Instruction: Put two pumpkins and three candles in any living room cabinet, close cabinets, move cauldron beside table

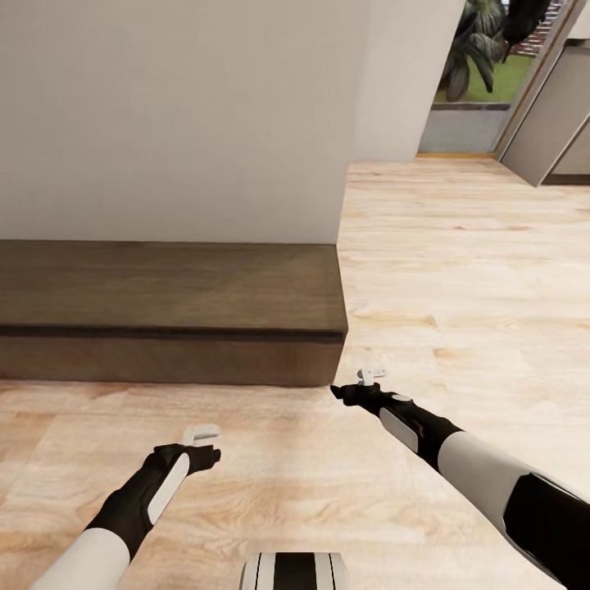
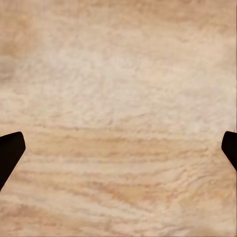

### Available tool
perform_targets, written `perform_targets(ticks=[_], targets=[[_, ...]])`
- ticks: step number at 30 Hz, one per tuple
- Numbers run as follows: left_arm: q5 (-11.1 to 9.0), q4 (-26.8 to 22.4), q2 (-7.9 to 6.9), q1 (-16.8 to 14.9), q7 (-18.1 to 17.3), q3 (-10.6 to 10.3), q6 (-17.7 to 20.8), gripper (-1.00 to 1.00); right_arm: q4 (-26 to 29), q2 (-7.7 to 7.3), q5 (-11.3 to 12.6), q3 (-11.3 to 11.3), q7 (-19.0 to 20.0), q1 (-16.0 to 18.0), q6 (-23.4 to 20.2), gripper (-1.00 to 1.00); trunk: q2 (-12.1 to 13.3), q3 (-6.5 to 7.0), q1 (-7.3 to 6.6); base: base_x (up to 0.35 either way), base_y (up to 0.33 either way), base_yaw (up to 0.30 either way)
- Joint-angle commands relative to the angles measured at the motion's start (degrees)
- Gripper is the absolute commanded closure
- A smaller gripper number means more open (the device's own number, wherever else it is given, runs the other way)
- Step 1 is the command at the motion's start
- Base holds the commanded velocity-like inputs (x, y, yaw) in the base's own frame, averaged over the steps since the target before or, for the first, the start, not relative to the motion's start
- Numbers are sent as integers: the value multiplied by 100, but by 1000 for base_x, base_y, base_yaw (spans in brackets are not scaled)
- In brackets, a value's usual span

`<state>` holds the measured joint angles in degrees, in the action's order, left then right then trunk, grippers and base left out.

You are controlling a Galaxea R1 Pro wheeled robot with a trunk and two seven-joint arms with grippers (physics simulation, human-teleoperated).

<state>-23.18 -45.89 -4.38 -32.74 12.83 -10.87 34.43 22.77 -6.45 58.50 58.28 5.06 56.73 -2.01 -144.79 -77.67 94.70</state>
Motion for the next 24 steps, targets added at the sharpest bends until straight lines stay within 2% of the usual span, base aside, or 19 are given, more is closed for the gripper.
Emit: perform_targets(ticks=[1, 2, 4, 6, 8, 10, 12, 13, 15, 16, 20, 21, 22, 24], targets=[[-96, -54, -10, 12, 32, -27, 22, -100, 6, -5, 44, 22, 8, 5, -12, -100, -2, -4, -1, 32, 2, 0], [-258, -188, -46, 66, -122, -24, 70, -100, 3, -7, 89, 19, 21, 7, -8, -100, -2, -4, -1, 17, 1, 0], [-560, -448, -231, 129, -515, -30, 281, -100, 1, -11, 295, 14, 151, 7, -40, -100, -2, -4, -1, 9, 1, 0], [-920, -764, -510, 210, -1064, -37, 668, -100, 0, -15, 757, 10, 589, 6, -98, -100, -2, -4, -1, 4, 0, 0], [-1232, -1003, -760, 292, -1642, -37, 941, -100, -33, -15, 1359, 9, 1195, 7, -253, -100, -2, -4, -1, 1, 0, 0], [-1383, -1116, -930, 343, -2058, -38, 1065, -100, -64, -14, 2011, 6, 1697, 6, -515, -100, -2, -4, -1, 0, 0, 0], [-1468, -1187, -1029, 374, -2323, -38, 1139, -100, -93, -9, 3125, 15, 2033, 5, -686, -100, -2, -4, -1, 0, 0, 0], [-1475, -1199, -1036, 378, -2350, -38, 1146, -100, -101, -8, 3291, 17, 2058, 5, -685, -100, -2, -4, -1, 0, 0, 0], [-1513, -1255, -1056, 391, -2490, -38, 1170, -100, -175, -10, 3781, 22, 2116, 5, -585, -100, -2, -4, -1, 0, 0, 0], [-1545, -1281, -1067, 399, -2585, -35, 1196, -100, -232, -11, 3922, 23, 2129, 5, -507, -100, -2, -4, -1, 0, 0, 0], [-1707, -1355, -1164, 414, -3076, -30, 1414, -100, -595, -7, 4145, 19, 2139, 5, -339, -100, -2, -4, -1, 0, 0, 0], [-1825, -1371, -1247, 416, -3401, -30, 1522, -100, -746, -2, 4217, 18, 2143, 5, -312, -100, -2, -4, -1, 0, 0, 0], [-1870, -1374, -1273, 416, -3517, -30, 1550, -100, -782, -1, 4249, 17, 2144, 5, -306, -100, -2, -4, -1, 0, 0, 0], [-2090, -1383, -1415, 422, -4121, -29, 1638, -100, -871, 2, 4474, 27, 2141, 5, -285, -100, -2, -4, -1, 0, 0, 0]])
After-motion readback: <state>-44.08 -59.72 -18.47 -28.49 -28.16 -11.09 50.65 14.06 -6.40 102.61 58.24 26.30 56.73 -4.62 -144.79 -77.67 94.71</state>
